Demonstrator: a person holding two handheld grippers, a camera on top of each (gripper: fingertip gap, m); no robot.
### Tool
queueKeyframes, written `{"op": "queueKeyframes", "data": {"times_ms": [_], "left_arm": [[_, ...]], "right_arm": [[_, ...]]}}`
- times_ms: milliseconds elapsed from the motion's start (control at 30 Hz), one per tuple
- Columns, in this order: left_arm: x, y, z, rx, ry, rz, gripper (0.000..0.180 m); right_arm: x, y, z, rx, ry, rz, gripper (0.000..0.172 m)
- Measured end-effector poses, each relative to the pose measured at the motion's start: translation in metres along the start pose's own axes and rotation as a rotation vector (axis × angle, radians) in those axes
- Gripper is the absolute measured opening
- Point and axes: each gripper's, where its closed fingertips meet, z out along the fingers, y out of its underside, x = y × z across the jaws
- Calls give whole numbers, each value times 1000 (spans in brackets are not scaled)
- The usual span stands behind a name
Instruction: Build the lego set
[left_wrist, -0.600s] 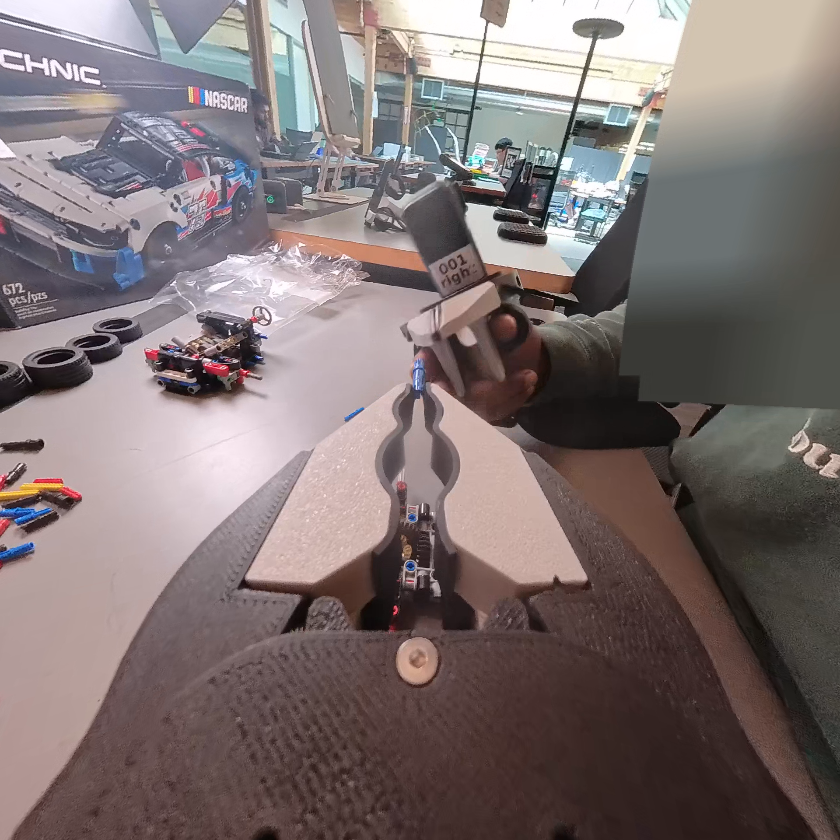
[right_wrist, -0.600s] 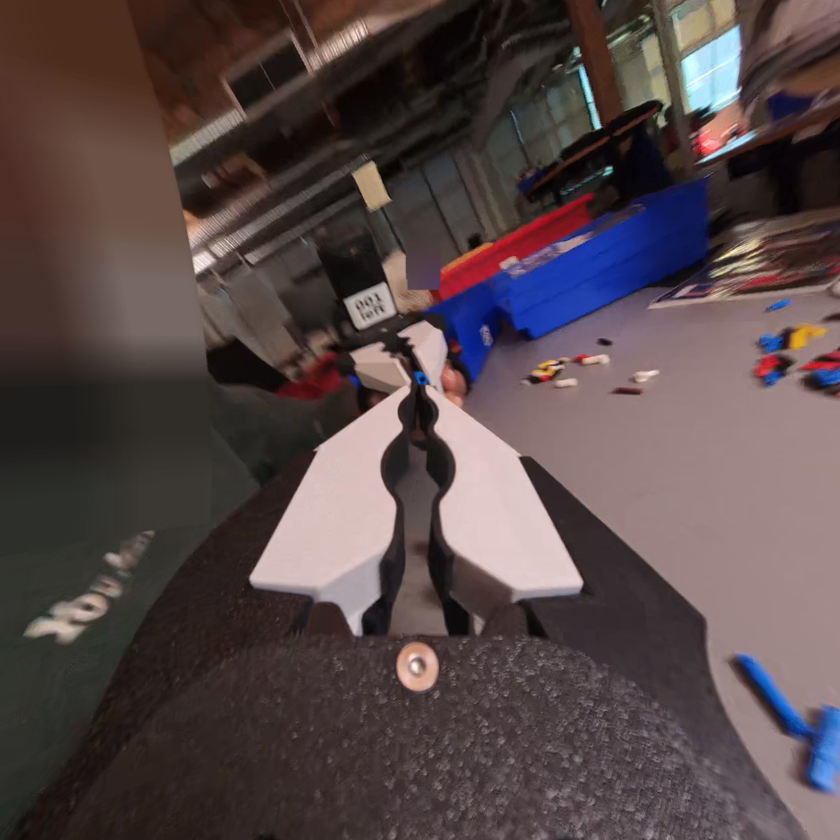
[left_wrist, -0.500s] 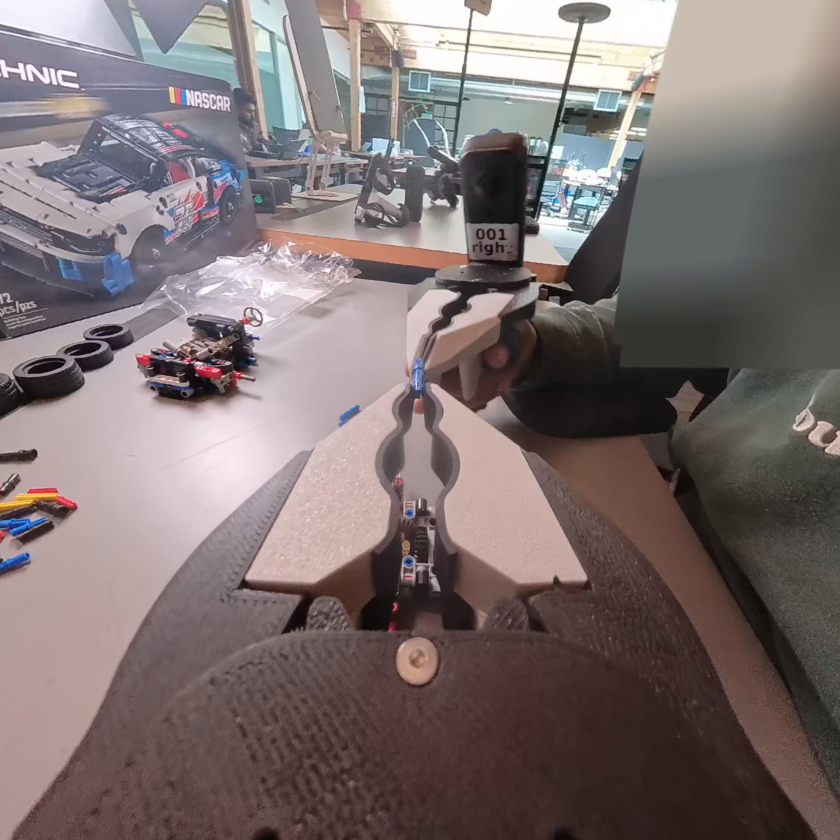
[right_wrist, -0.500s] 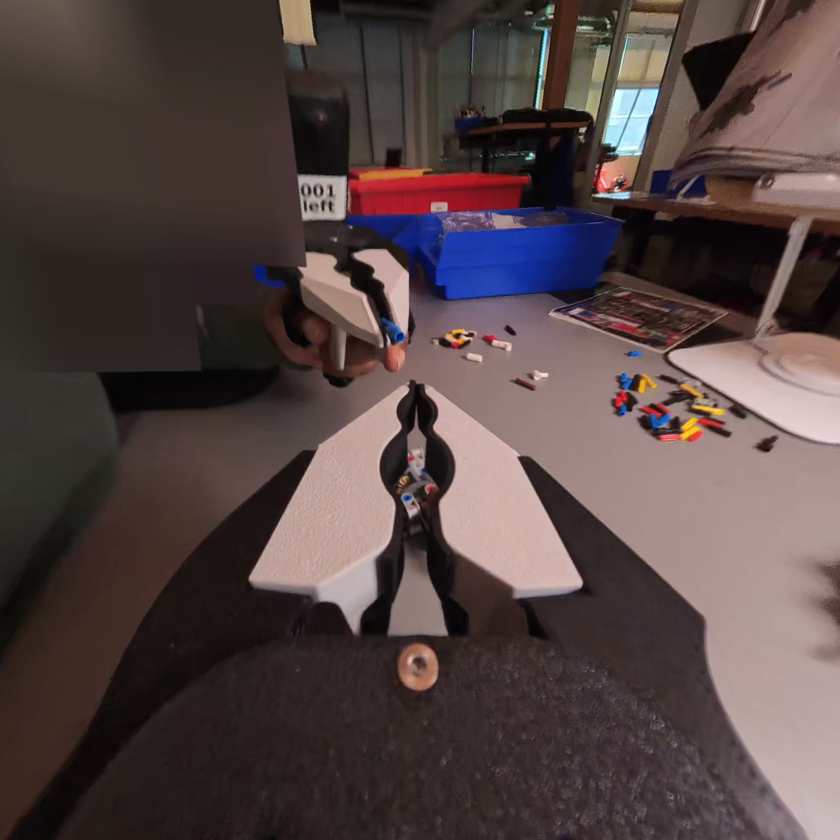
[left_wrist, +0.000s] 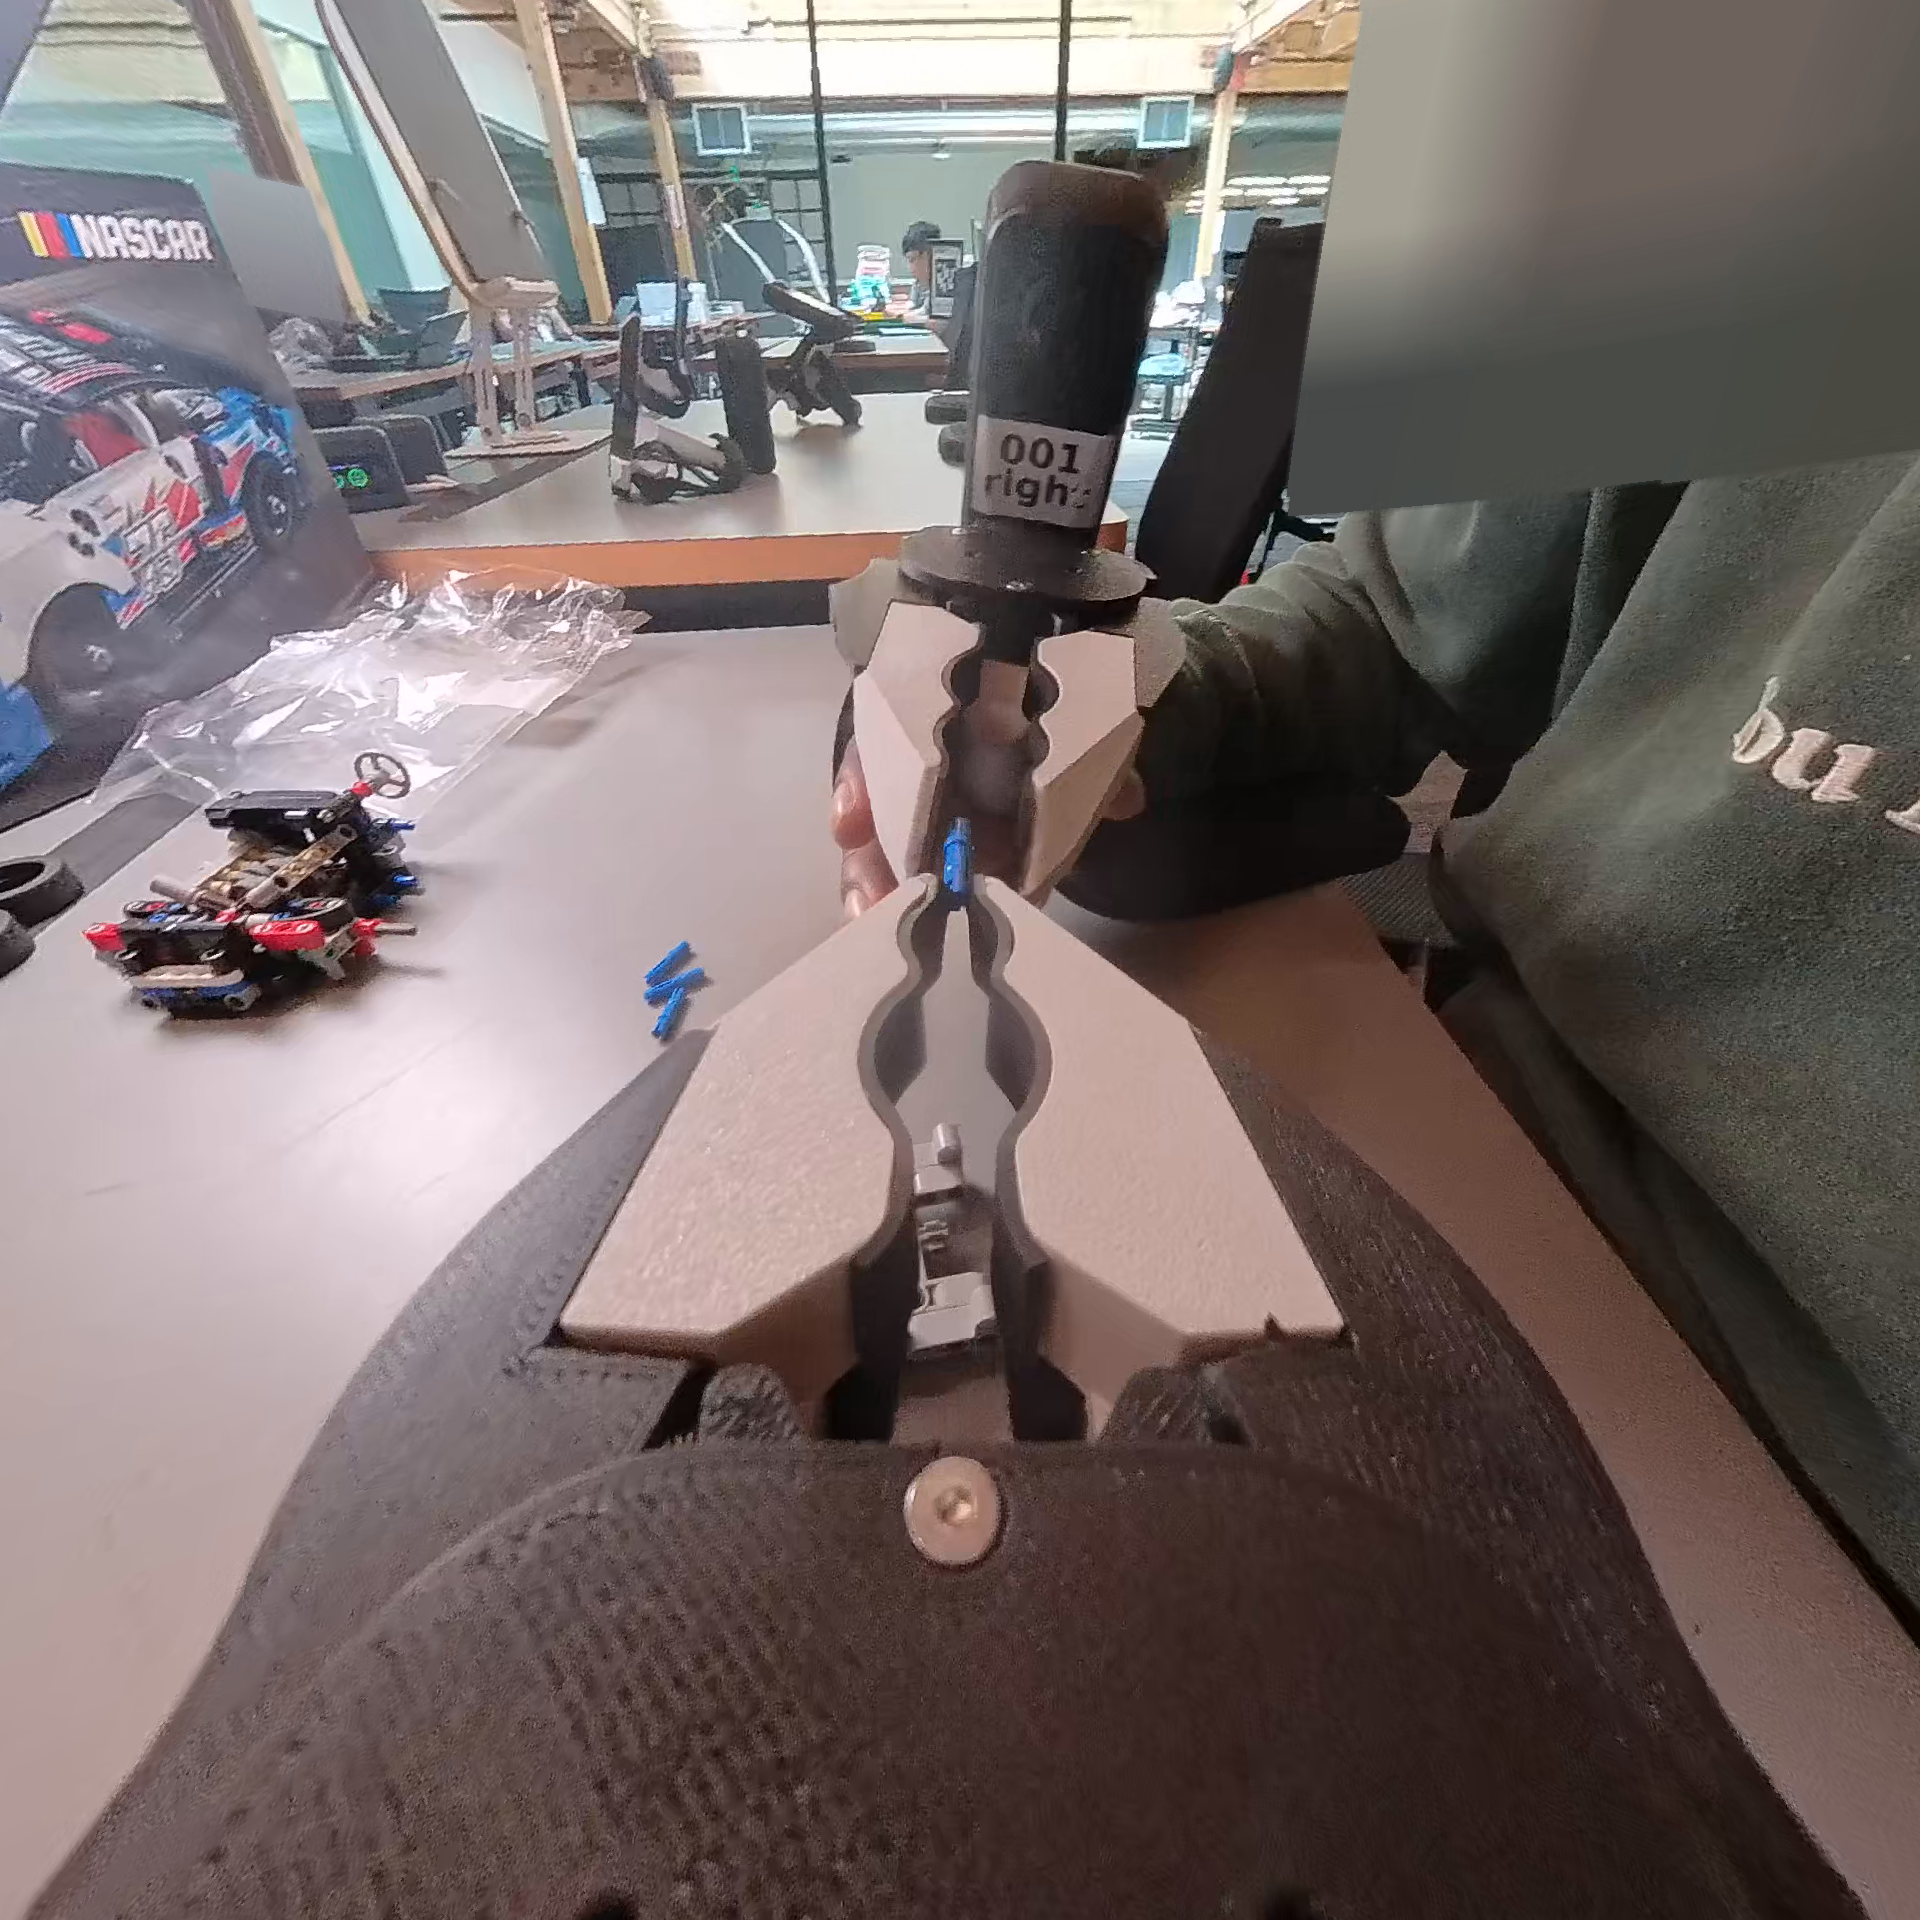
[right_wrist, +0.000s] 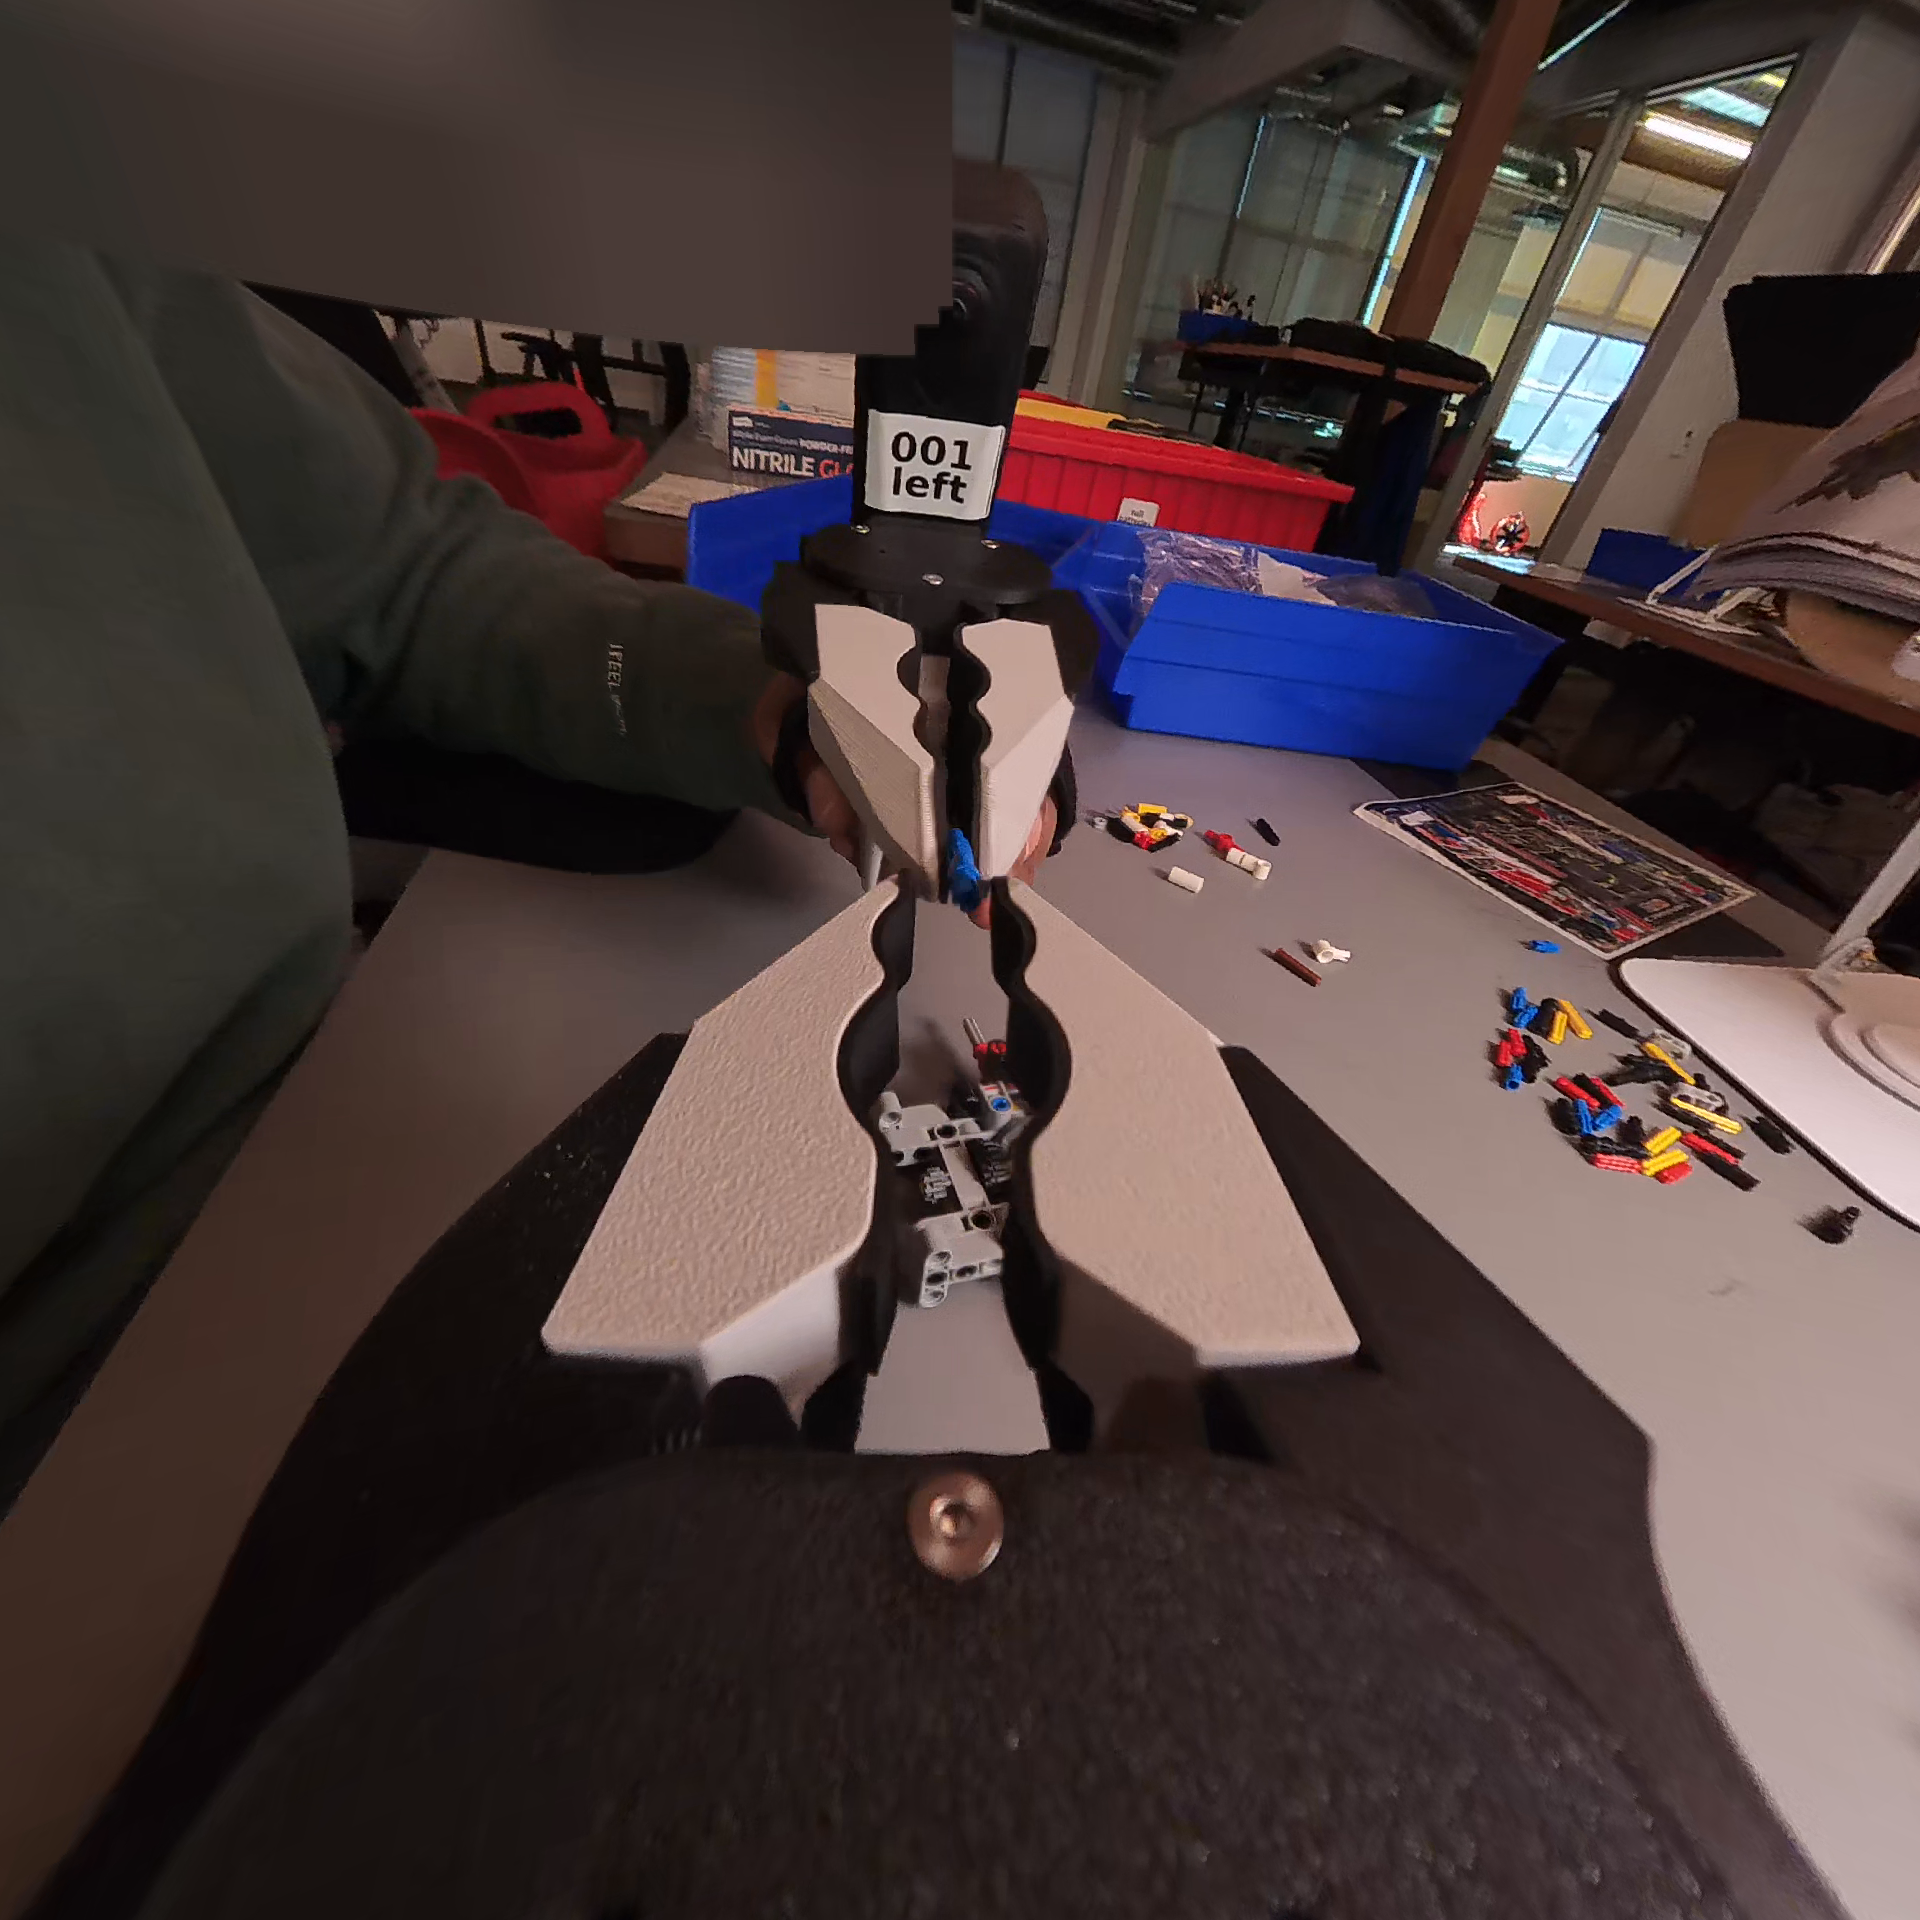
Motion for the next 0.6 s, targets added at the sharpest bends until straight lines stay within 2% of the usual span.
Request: {"op": "queueKeyframes", "data": {"times_ms": [333,600], "left_arm": [[6,-5,1,-1,4,31,2],[8,-7,0,16,21,-1,2]], "right_arm": [[-4,-10,-2,55,-29,47,12],[-5,-12,-4,65,-31,44,4]]}}
